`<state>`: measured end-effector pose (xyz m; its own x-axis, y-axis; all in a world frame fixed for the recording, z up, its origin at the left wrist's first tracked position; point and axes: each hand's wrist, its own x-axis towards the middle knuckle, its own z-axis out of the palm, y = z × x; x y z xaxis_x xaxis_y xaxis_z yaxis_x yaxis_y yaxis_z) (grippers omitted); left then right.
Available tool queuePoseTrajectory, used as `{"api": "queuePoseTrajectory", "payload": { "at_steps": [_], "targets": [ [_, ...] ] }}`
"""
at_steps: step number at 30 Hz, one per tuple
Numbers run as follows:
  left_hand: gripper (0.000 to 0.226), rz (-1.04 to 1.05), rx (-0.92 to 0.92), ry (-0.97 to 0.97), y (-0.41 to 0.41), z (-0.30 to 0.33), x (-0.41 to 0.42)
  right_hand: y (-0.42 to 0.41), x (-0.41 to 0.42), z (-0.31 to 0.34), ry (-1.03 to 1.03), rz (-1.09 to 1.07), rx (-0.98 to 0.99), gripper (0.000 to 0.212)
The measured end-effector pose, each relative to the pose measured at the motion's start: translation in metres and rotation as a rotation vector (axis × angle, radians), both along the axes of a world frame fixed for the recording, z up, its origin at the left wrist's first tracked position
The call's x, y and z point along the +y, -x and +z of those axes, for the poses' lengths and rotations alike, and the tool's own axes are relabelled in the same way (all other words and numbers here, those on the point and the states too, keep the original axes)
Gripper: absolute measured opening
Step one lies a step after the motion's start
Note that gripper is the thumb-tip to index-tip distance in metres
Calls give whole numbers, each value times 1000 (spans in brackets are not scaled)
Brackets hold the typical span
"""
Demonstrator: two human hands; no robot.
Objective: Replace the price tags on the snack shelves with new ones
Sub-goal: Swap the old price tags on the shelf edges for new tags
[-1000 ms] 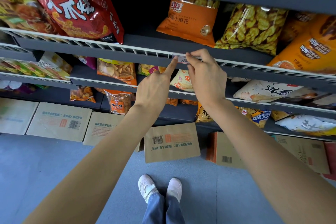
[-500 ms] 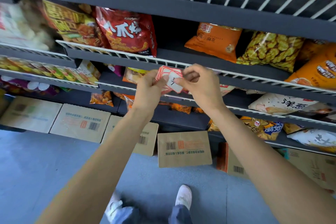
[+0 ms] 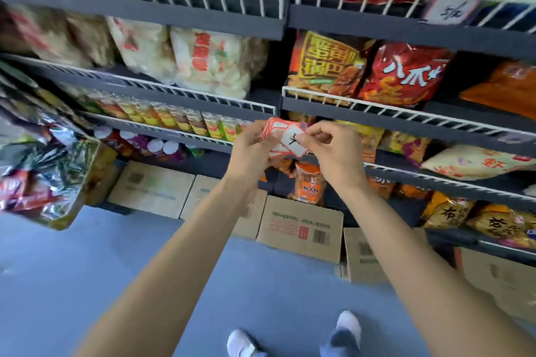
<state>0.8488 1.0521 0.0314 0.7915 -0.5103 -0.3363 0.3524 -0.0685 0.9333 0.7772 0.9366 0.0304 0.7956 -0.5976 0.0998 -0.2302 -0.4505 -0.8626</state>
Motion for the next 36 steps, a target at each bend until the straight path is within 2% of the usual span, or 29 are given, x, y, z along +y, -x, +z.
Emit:
{"api": "queuePoseTrajectory", "payload": {
  "at_steps": [8,13,17,23,27,31,36],
  "targets": [
    [11,17,1,-35,-97,-20,66,-100,63,-22,20,21,80,7],
    [20,117,-88,-77,-154,-38,95,-165,88,-34,-31,71,118,9],
    [11,126,-112,-87,-197,-49,122,-211,113,-41,-39,100,161,8],
    [15,54,-87,-94,-266,-63,175,-272,166,-53,-195,66,170,10],
    [18,6,-168,-233,-321,-79,214,-319,210,-69,-87,-23,167,10],
    [23,-1,-307,-378,-381,-100,253,-360,243,-90,-107,-146,153,12],
    [35,-75,-321,-448,-438,-120,265,-395,268,-103,76,-179,172,26]
  ]
}}
